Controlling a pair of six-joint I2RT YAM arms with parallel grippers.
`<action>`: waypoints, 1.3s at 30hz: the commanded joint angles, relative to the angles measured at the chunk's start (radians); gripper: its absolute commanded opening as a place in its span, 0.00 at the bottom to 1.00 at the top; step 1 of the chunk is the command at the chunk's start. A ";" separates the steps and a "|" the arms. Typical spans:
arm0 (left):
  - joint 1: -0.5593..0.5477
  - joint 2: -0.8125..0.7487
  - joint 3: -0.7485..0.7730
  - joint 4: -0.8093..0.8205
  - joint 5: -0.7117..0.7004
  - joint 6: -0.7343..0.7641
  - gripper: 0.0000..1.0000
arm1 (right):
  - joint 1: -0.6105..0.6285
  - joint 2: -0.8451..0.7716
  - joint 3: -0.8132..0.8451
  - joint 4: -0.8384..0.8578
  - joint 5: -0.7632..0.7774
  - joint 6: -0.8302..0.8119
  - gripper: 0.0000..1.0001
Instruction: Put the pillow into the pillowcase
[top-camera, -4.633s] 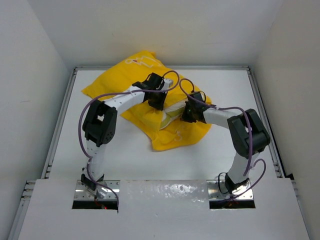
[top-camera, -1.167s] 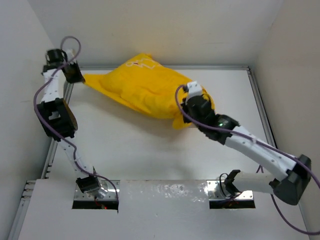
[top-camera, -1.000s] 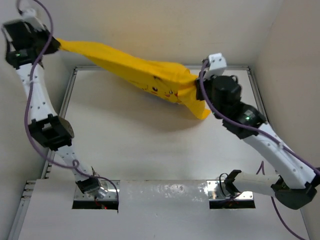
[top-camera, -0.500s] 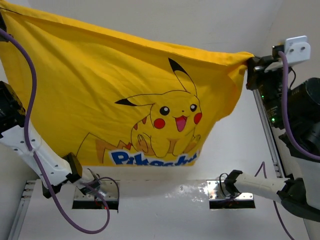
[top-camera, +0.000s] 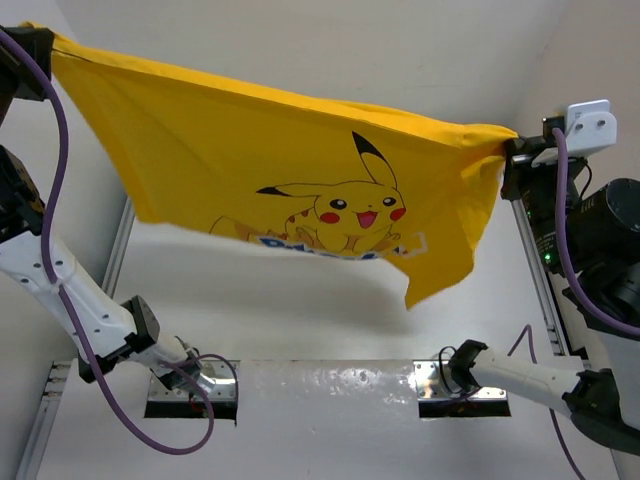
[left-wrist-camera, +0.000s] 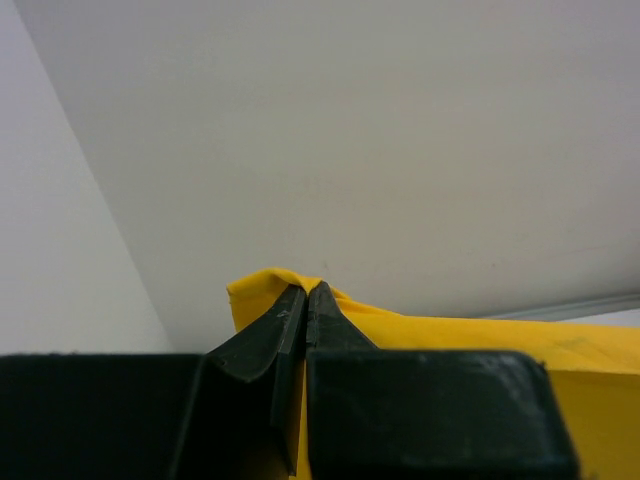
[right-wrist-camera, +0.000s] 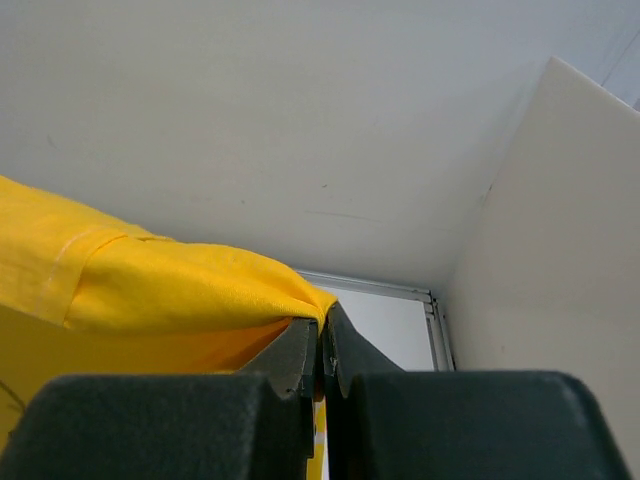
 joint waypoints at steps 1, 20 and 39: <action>0.014 0.002 0.007 0.013 -0.041 0.043 0.00 | -0.008 -0.043 0.028 0.056 0.109 -0.037 0.00; 0.011 0.008 -0.123 -0.071 -0.029 0.109 0.00 | -0.008 0.096 0.016 0.113 0.233 -0.214 0.00; -0.287 0.441 -0.732 0.259 -0.565 0.211 0.00 | -0.536 1.275 0.406 0.165 -0.172 0.191 0.00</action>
